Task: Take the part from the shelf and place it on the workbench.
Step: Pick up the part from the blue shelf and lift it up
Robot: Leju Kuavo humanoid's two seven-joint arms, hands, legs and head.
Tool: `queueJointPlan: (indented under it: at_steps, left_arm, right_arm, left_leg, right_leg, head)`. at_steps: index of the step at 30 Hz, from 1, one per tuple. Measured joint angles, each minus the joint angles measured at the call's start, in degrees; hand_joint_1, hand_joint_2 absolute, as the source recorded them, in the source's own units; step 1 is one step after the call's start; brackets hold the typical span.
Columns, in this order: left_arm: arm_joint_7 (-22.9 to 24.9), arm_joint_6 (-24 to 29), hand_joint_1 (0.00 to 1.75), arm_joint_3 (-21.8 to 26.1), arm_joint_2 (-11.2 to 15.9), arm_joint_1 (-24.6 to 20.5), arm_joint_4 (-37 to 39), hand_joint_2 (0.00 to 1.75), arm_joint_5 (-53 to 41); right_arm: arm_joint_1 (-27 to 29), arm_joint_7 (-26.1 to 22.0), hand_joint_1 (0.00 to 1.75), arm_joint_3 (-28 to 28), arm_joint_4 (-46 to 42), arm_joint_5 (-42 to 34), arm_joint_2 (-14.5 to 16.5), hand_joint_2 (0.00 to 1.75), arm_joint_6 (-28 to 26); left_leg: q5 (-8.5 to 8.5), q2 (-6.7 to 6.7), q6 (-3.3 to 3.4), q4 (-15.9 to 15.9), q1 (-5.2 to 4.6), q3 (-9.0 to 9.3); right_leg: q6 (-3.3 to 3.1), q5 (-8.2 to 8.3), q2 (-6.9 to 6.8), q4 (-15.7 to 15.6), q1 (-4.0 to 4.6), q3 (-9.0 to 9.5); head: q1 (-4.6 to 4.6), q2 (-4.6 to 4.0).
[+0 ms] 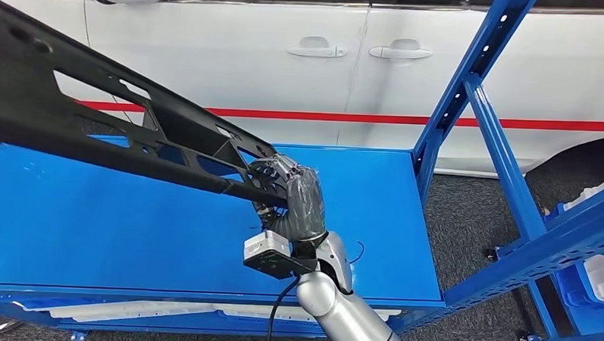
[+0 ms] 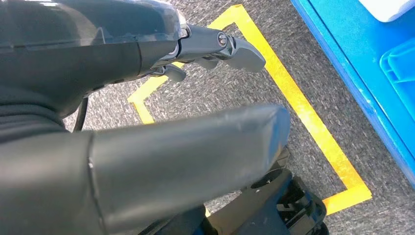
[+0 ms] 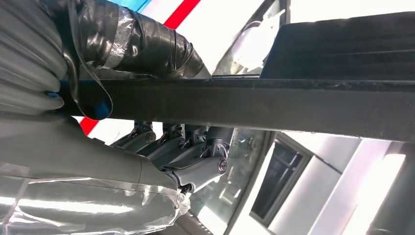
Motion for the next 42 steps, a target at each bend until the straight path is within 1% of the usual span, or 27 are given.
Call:
queueJointPlan:
  at_steps: [1, 2, 3, 6, 7, 8, 10, 12, 14, 16, 17, 18, 19, 20, 22, 23, 26, 27, 29, 31, 32, 33, 34, 36, 37, 39, 42]
  left_arm:
    - [0.0, 0.0, 0.00, 0.0, 0.0, 0.0, 0.0, 0.00, 0.0]
    - [-0.1, 0.0, 0.00, 0.1, 0.0, 0.1, 0.0, 0.00, 0.1]
    - [-0.1, 0.0, 0.00, 0.1, 0.0, 0.1, 0.0, 0.00, 0.1]
    - [-0.2, -0.1, 0.00, 0.3, 0.0, 0.3, 0.0, 0.00, 0.3]
    - [-0.2, -0.1, 0.00, 0.4, 0.0, 0.3, 0.0, 0.00, 0.4]
    - [-0.2, -0.2, 0.00, 0.4, 0.1, 0.4, 0.0, 0.00, 0.6]
    - [-0.2, -0.3, 0.00, 0.7, 0.1, 0.5, 0.0, 0.00, 0.8]
    - [-0.2, -0.3, 0.00, 1.0, 0.2, 0.5, 0.0, 0.87, 0.8]
    - [-0.2, -0.4, 0.00, 1.2, 0.3, 0.6, 0.0, 1.75, 0.9]
    - [-0.2, -0.6, 0.00, 1.3, 0.3, 0.8, 0.0, 1.75, 0.9]
    - [-0.2, -0.7, 0.00, 1.4, 0.4, 0.9, 0.0, 1.75, 1.0]
    - [-0.1, -0.7, 0.00, 1.4, 0.4, 1.0, 0.0, 1.75, 1.0]
    - [-0.1, -0.8, 0.00, 1.4, 0.5, 1.1, 0.0, 1.75, 1.1]
    - [-0.1, -0.9, 0.00, 1.4, 0.5, 1.1, 0.0, 1.75, 1.2]
    - [-0.2, -1.0, 0.00, 1.4, 0.6, 1.0, 0.0, 1.75, 1.2]
    - [-0.2, -1.0, 0.00, 1.5, 0.6, 1.0, 0.0, 1.75, 1.1]
    - [-0.1, 0.4, 0.00, 1.4, 0.5, 1.1, 0.0, 1.75, 0.0]
    - [0.0, 1.2, 0.00, 1.4, 0.5, 1.1, 0.0, 1.75, -0.5]
    - [0.1, 1.7, 0.00, 1.3, 0.5, 0.9, 0.0, 1.75, -0.7]
    - [0.0, 0.8, 0.00, 1.3, 0.5, 0.8, 0.0, 1.75, 0.0]
    - [0.0, 0.1, 0.00, 1.4, 0.5, 0.8, 0.0, 1.75, 0.5]
    - [-0.1, -0.5, 0.00, 1.4, 0.5, 0.8, 0.0, 1.75, 0.9]
    - [-0.1, -0.9, 0.00, 1.5, 0.5, 0.8, 0.0, 1.75, 1.1]
    - [-0.1, -1.3, 0.00, 1.5, 0.3, 0.8, 0.0, 1.75, 1.4]
    - [-0.1, -1.3, 0.00, 1.6, 0.2, 0.8, 0.0, 1.75, 1.5]
    - [0.1, -1.3, 0.00, 1.7, 0.1, 0.7, 0.0, 1.75, 1.6]
    - [0.2, -1.2, 0.00, 1.8, 0.1, 0.7, 0.0, 1.75, 1.6]
  right_arm:
    - [0.3, -0.2, 1.75, 0.2, -0.4, -0.4, -0.3, 1.75, 0.3]
    - [0.6, -0.4, 1.75, 0.4, -0.8, -1.0, -0.6, 1.75, 0.7]
    - [0.8, -0.6, 1.75, 0.8, -1.3, -1.6, -0.8, 1.75, 1.2]
    - [1.2, -1.0, 1.75, 2.0, -3.1, -3.2, -1.3, 1.75, 2.4]
    - [1.2, -1.1, 1.75, 2.5, -3.6, -3.4, -1.4, 1.75, 2.6]
    - [1.3, -1.2, 1.75, 2.9, -4.1, -3.5, -1.5, 1.75, 2.7]
    - [1.5, -1.3, 1.75, 3.6, -4.8, -3.6, -1.6, 1.75, 2.8]
    - [1.6, -1.4, 1.75, 4.1, -5.3, -3.7, -1.7, 1.75, 3.0]
    - [1.7, -1.4, 1.75, 4.6, -5.7, -4.0, -1.7, 1.75, 3.3]
    - [1.9, -1.4, 1.75, 4.9, -5.8, -4.3, -1.8, 1.75, 3.5]
    - [2.1, -1.4, 1.75, 5.1, -5.8, -4.3, -1.9, 1.75, 3.6]
    - [2.3, -1.4, 1.75, 5.3, -5.8, -4.4, -1.9, 1.75, 3.6]
    - [2.4, -1.4, 1.75, 5.5, -5.8, -4.4, -2.0, 1.75, 3.7]
    - [2.5, -1.4, 1.75, 5.6, -5.9, -4.4, -2.0, 1.75, 3.7]
    - [2.4, -1.4, 1.75, 5.7, -6.1, -4.5, -2.0, 1.75, 3.7]
    - [2.4, -1.4, 1.75, 5.7, -6.2, -4.6, -2.0, 1.75, 3.8]
    - [2.4, -1.3, 1.75, 5.8, -6.2, -4.7, -2.1, 1.75, 4.1]
    - [2.3, -1.3, 1.75, 5.8, -6.2, -4.8, -2.1, 1.75, 4.2]
    - [2.1, -1.2, 1.75, 5.8, -6.2, -4.9, -2.3, 1.75, 4.4]
    - [2.0, -0.9, 1.75, 5.8, -6.0, -5.1, -2.5, 1.75, 4.5]
    - [2.0, -0.7, 1.75, 5.8, -5.8, -5.1, -2.7, 1.75, 4.6]
    - [2.0, -0.5, 1.75, 5.8, -5.6, -5.2, -2.8, 1.75, 4.6]
    - [1.9, -0.4, 1.75, 5.8, -5.4, -5.2, -2.9, 1.75, 4.6]
    - [1.7, -0.4, 1.75, 5.8, -5.2, -5.2, -3.0, 1.75, 4.7]
    - [1.6, -0.4, 1.75, 5.8, -5.1, -5.2, -3.0, 1.75, 4.8]
    - [1.4, -0.4, 1.75, 5.8, -4.9, -5.2, -3.0, 1.75, 4.9]
    - [1.3, -0.4, 1.75, 5.8, -4.7, -5.2, -3.0, 1.75, 4.9]
  left_leg:
    - [-0.04, 0.01, 0.06, 0.0, -0.06, 0.00]
    - [-0.08, -0.03, 0.09, 0.1, -0.10, 0.02]
    - [-0.13, -0.08, 0.07, 0.1, -0.12, 0.05]
    - [-0.43, -0.24, -0.30, 0.3, -0.28, 0.21]
    - [-0.52, -0.25, -0.58, 0.4, -0.38, 0.20]
    - [-0.59, -0.25, -0.90, 0.4, -0.44, 0.18]
    - [-0.62, -0.24, -1.63, 0.1, -0.41, 0.30]
    - [-1.68, -0.16, -2.23, 1.2, -0.26, -0.01]
    - [-4.84, -0.08, -2.64, 6.7, -0.15, -2.40]
    - [-7.83, -0.08, -2.95, 14.1, -0.13, -5.91]
    - [-7.98, -0.08, -3.02, 16.0, -0.12, -6.89]
    - [-6.99, -0.08, -3.01, 15.5, -0.12, -6.81]
    - [-5.11, -0.08, -2.92, 12.9, -0.13, -5.66]
    - [-2.99, -0.07, -2.75, 8.9, -0.13, -3.83]
    - [-0.70, -0.11, -2.26, 2.4, -0.34, -0.75]
    - [-0.49, -0.14, -2.00, 1.0, -0.48, -0.13]
    - [-0.23, -0.15, -1.09, 0.4, -0.54, 0.03]
    - [-0.02, -0.09, -0.68, 0.1, -0.40, 0.13]
    - [0.34, 0.02, 0.00, -0.4, -0.15, 0.23]
    - [0.40, 0.05, 0.22, -0.4, -0.17, 0.09]
    - [0.40, 0.05, 0.23, -0.4, -0.18, 0.06]
    - [0.40, 0.04, 0.22, -0.4, -0.18, 0.06]
    - [0.38, 0.01, 0.18, -0.3, -0.18, 0.10]
    - [0.29, -0.08, -0.02, -0.2, -0.24, 0.18]
    - [0.23, -0.13, -0.27, -0.1, -0.35, 0.12]
    - [0.20, -0.14, -0.97, 0.0, -0.45, -0.08]
    - [-0.33, -0.10, -2.03, 0.4, -0.24, -0.36]
  right_leg:
    - [0.06, -0.94, 0.00, 3.0, -0.06, -1.44]
    - [0.05, -0.89, 0.00, 4.3, -0.09, -2.13]
    - [-0.04, 0.20, 0.00, 3.5, -0.11, -1.82]
    - [-0.93, 5.44, 0.00, -7.1, 0.07, 3.18]
    - [-1.19, 6.23, 0.02, -9.7, 0.23, 4.38]
    - [-1.39, 6.29, 0.06, -10.8, 0.42, 4.86]
    - [-1.72, 6.32, 0.15, -11.1, 0.53, 5.01]
    - [-2.26, 6.56, 0.08, -11.7, 0.23, 5.37]
    - [-2.68, 6.67, -0.10, -12.0, 0.05, 5.64]
    - [-2.90, 6.56, -0.21, -11.9, 0.16, 5.65]
    - [-2.97, 6.49, -0.21, -11.8, 0.22, 5.65]
    - [-2.97, 6.41, -0.17, -11.7, 0.25, 5.67]
    - [-2.92, 6.31, -0.11, -11.5, 0.26, 5.72]
    - [-2.80, 6.18, -0.06, -11.4, 0.27, 5.78]
    - [-2.38, 5.97, 0.01, -11.1, 0.46, 5.72]
    - [-2.14, 5.95, 0.02, -11.0, 0.54, 5.66]
    - [-1.31, 6.00, 0.04, -11.1, 0.52, 5.64]
    - [-1.03, 5.42, 0.03, -10.4, 0.49, 5.40]
    - [-0.58, 2.41, 0.01, -5.8, 0.32, 3.35]
    - [-0.28, -1.10, 0.00, 1.6, 0.16, -0.11]
    - [-0.18, -1.75, -0.02, 4.1, 0.08, -1.27]
    - [-0.15, -1.26, -0.03, 4.5, 0.01, -1.47]
    - [-0.22, 0.27, -0.03, 2.7, -0.04, -0.56]
    - [-0.72, 4.23, -0.03, -5.1, 0.01, 3.29]
    - [-1.00, 5.41, -0.02, -8.5, 0.13, 4.89]
    - [-1.37, 5.81, 0.07, -11.3, 0.49, 6.02]
    - [-2.02, 6.12, 0.07, -11.9, 0.30, 6.18]
  head:
    - [0.01, -0.01]
    - [0.00, -0.01]
    - [0.01, -0.01]
    - [0.01, -0.01]
    - [0.00, -0.01]
    - [0.00, 0.00]
    - [0.00, 0.00]
    - [-0.01, 0.00]
    - [-0.02, 0.00]
    - [-0.03, 0.00]
    - [-0.03, -0.01]
    - [-0.03, -0.01]
    - [-0.03, -0.01]
    - [-0.03, -0.01]
    - [-0.02, -0.01]
    - [-0.02, -0.01]
    - [-0.01, 0.00]
    - [0.00, 0.00]
    - [0.01, -0.01]
    - [0.01, -0.01]
    - [0.01, -0.01]
    - [0.01, -0.01]
    - [0.01, 0.00]
    - [0.01, -0.01]
    - [0.00, -0.01]
    - [0.00, -0.01]
    - [0.00, 0.00]
